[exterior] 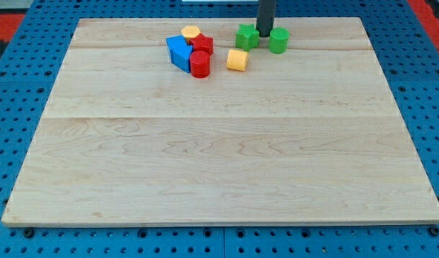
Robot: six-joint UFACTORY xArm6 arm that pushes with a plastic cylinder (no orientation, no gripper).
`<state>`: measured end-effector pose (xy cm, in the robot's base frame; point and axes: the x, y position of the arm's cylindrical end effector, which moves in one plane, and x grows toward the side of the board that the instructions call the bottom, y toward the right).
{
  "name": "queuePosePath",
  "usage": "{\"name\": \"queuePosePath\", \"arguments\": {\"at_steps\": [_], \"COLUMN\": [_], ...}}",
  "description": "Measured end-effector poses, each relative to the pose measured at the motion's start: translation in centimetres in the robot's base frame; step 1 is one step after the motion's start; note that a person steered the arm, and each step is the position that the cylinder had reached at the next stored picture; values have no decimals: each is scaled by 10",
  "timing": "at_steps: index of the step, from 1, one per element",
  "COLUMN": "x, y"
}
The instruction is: Push the green blocks into the red star
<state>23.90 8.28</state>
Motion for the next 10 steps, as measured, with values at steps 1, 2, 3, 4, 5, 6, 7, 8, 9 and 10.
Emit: {"name": "queuePosePath", "arguments": {"at_steps": [1, 2, 3, 4, 5, 6, 7, 8, 9, 10], "x": [5, -2, -26, -26, -19, 15, 16, 16, 12, 8], "y": [-22, -27, 27, 74, 88, 77, 14, -35, -16, 2]}}
